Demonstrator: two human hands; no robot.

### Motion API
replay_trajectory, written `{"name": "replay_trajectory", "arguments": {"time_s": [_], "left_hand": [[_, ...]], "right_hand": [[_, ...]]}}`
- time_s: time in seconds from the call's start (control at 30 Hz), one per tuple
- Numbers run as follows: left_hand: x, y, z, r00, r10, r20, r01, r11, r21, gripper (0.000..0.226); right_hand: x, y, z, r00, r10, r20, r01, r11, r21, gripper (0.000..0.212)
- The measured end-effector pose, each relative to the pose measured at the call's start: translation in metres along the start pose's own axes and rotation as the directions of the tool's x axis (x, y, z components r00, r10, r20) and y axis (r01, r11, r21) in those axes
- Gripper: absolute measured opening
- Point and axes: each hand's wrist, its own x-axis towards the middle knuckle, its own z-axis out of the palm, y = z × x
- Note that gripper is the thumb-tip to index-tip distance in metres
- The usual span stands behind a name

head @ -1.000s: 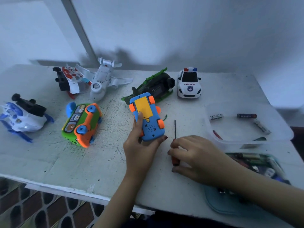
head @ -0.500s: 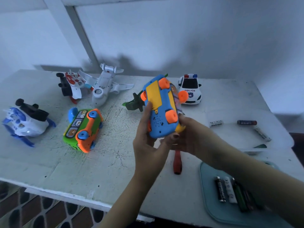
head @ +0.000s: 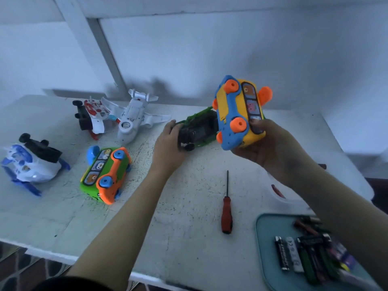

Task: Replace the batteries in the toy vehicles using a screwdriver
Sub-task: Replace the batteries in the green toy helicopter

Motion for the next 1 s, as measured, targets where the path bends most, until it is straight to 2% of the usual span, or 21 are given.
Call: {"name": "replay_trajectory", "arguments": {"time_s": [0.13,0.27,0.33,0.4,0.5,0.6,0.7,0.8,0.87,0.93,1.0], "left_hand": [[0.002,-0.009,-0.012,0.998,0.045,-0.037,-0.045,0.999,0.003,0.046],[-0.018,-0.010,-0.025,0.991,0.130,-0.024,-0.128,0.989,0.071,0.046],[-0.040,-0.011,-0.032,0.984,0.177,-0.015,-0.175,0.980,0.096,0.047],[-0.063,-0.013,-0.038,0.973,0.230,-0.028,-0.225,0.967,0.119,0.048],[-0.093,-0.016,-0.044,0.966,0.253,-0.062,-0.241,0.958,0.156,0.046],[-0.116,-0.020,-0.049,0.973,0.193,-0.127,-0.182,0.979,0.088,0.039],[-0.131,-0.018,-0.057,0.965,0.131,-0.228,-0.134,0.991,0.001,0.030],[-0.140,-0.014,-0.064,0.954,0.074,-0.292,-0.105,0.990,-0.095,0.031],[-0.144,-0.014,-0.067,0.951,0.031,-0.307,-0.070,0.991,-0.116,0.033],[-0.147,-0.015,-0.069,0.951,0.009,-0.309,-0.057,0.988,-0.145,0.031],[-0.150,-0.015,-0.070,0.953,0.002,-0.302,-0.059,0.982,-0.178,0.029]], "right_hand": [[0.009,-0.012,0.000,0.998,-0.020,-0.061,0.017,0.998,-0.059,0.049],[0.026,-0.023,0.001,0.994,-0.018,-0.105,0.002,0.987,-0.158,0.024],[0.038,-0.029,0.006,0.994,-0.018,-0.109,-0.003,0.981,-0.194,0.019],[0.053,-0.034,0.011,0.994,-0.010,-0.105,-0.014,0.973,-0.231,0.027],[0.075,-0.036,0.022,0.995,0.036,-0.096,-0.064,0.949,-0.310,0.049],[0.098,-0.031,0.032,0.988,0.025,-0.153,-0.089,0.901,-0.424,0.044],[0.114,-0.022,0.043,0.975,-0.014,-0.223,-0.127,0.787,-0.604,0.044],[0.119,-0.010,0.052,0.975,-0.088,-0.202,-0.115,0.579,-0.807,0.036],[0.124,-0.003,0.054,0.974,-0.136,-0.179,-0.096,0.467,-0.879,0.039],[0.129,0.003,0.055,0.971,-0.152,-0.183,-0.109,0.401,-0.910,0.044],[0.131,0.008,0.057,0.971,-0.105,-0.214,-0.159,0.384,-0.909,0.050]]}}
